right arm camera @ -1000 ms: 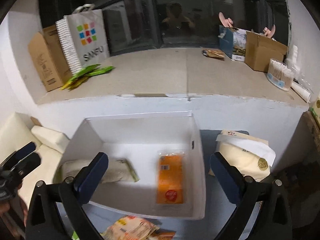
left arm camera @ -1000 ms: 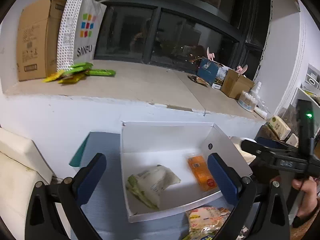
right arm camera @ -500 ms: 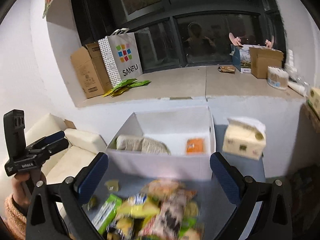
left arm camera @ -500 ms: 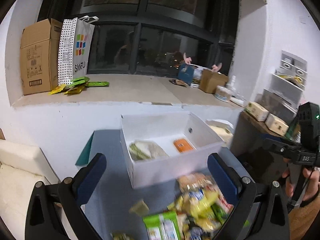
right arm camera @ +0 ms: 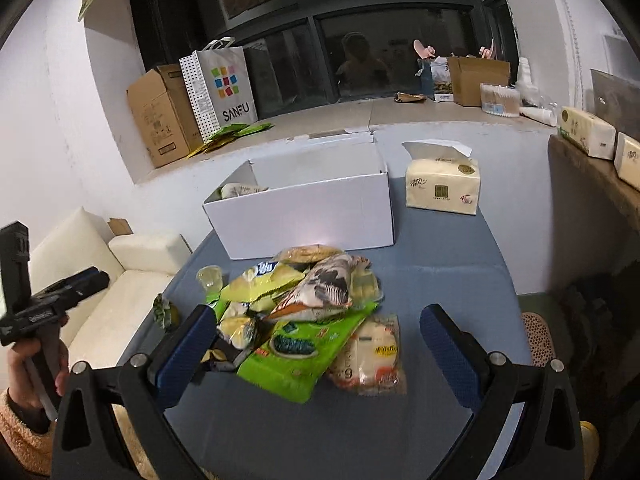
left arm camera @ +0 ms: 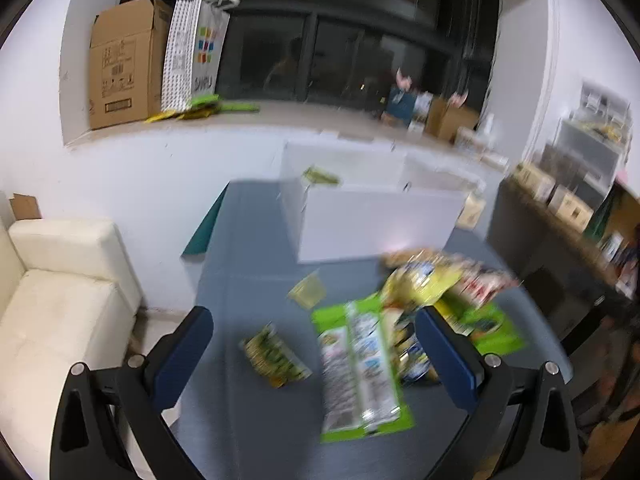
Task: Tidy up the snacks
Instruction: 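Grasp the green pea snack bag with the left tool while the right tool grasps the white printed bag, then carry both bags over the white box and release them inside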
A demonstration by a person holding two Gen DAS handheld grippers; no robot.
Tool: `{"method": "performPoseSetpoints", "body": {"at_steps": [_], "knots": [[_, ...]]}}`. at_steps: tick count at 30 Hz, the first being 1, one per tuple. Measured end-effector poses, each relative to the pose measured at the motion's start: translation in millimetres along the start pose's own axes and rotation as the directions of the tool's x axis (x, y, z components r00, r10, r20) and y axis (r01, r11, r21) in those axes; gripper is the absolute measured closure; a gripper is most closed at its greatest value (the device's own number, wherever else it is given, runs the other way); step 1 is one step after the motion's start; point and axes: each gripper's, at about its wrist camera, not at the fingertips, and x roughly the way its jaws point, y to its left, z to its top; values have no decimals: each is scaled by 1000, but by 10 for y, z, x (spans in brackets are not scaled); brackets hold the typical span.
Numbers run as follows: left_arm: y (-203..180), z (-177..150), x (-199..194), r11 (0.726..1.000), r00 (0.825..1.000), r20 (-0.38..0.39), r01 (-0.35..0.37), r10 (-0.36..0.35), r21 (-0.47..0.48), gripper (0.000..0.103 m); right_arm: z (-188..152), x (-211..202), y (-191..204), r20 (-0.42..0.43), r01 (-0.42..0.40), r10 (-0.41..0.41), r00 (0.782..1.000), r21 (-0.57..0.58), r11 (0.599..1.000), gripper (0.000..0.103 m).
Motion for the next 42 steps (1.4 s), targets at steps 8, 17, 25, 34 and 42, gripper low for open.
{"method": "performPoseSetpoints", "body": {"at_steps": [8,17,25,34,42], "knots": [[171,-178,640,1000,986,-167,-21,18,-19,0,-59,21,46,2,-4,4,1000,-5,1000,0],[335,-316,1173,993,955,-285,-105,84,-59,54,-164,67,113,-19,-16,15,1000,-42,999,0],[383,-330,862,991,985,-171,-14,-9,-130,64,-171,103,75,-30,-6,5,1000,-23,1000,0],[100,-94,212,995,997,-3,76,-76,-64,64,57,406,153,-82,53,-61,995,-90,994,0],[-53,-59,69,994,994,21,104,-103,-27,64,192,1161,444,-188,204,-271,944,-312,928,0]]}}
